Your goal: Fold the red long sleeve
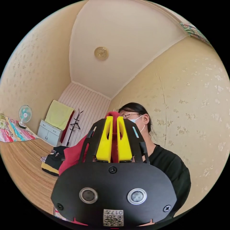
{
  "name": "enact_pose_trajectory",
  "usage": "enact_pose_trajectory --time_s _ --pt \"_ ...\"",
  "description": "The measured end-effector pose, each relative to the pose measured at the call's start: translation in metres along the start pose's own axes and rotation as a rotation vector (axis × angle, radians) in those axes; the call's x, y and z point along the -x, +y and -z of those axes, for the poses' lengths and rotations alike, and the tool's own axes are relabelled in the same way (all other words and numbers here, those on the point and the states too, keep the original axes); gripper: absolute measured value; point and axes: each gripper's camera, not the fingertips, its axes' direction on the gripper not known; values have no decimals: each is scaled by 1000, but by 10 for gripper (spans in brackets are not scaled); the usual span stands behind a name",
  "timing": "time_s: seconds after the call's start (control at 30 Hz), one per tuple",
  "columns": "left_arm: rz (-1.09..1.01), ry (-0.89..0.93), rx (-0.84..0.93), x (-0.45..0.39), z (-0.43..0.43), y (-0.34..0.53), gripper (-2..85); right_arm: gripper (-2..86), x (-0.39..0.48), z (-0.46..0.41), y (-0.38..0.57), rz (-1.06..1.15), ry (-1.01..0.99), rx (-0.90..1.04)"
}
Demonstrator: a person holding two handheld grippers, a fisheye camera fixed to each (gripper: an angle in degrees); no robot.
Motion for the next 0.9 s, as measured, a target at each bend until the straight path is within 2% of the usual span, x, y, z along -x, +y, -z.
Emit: enact_pose_trajectory --time_s 0.1,0.17,0.2,0.27,0.3,0.37,0.4,0.47,0.5,0.57,0.63,0.7,0.8,0.87,0.9 --pt "-112 -282 75 -54 20 -24 12 31 78 65 -19 140 212 -209" --pt "-164 -649 142 -93 19 -39 11 30 147 84 -35 255 427 -315" --pt "-166 -749 149 -98 17 -43 10 30 163 84 -39 265 518 -341" --pt "-196 -1074 214 -89 -3 -71 9 31 196 71 -66 235 844 -371" --pt "-197 -1139 230 -78 -9 -82 10 32 196 66 -76 222 888 -360" --pt "-136 -1334 301 8 -24 -141 17 36 161 47 -132 82 1045 -284" --pt "-108 -1371 333 40 -27 -158 20 38 144 44 -148 33 1088 -265" --pt "41 -1527 460 195 -25 -212 47 47 53 36 -211 -99 1316 -178" --pt "97 -1561 485 234 -20 -219 57 50 25 34 -224 -121 1387 -157" --pt "361 -1616 561 348 9 -208 81 70 -93 38 -249 -298 1618 -59" --pt "425 -1594 616 387 19 -174 83 60 -150 35 -234 -411 1577 47" --pt "453 -1565 643 403 26 -127 87 72 -171 19 -198 -419 1512 99" --pt "542 -1502 723 415 38 -18 100 77 -194 -27 -109 -396 1451 238" --pt "655 -1504 803 414 50 72 113 78 -215 -69 -23 -427 1377 384" --pt "671 -1519 804 408 51 91 113 78 -220 -79 -2 -443 1366 414"
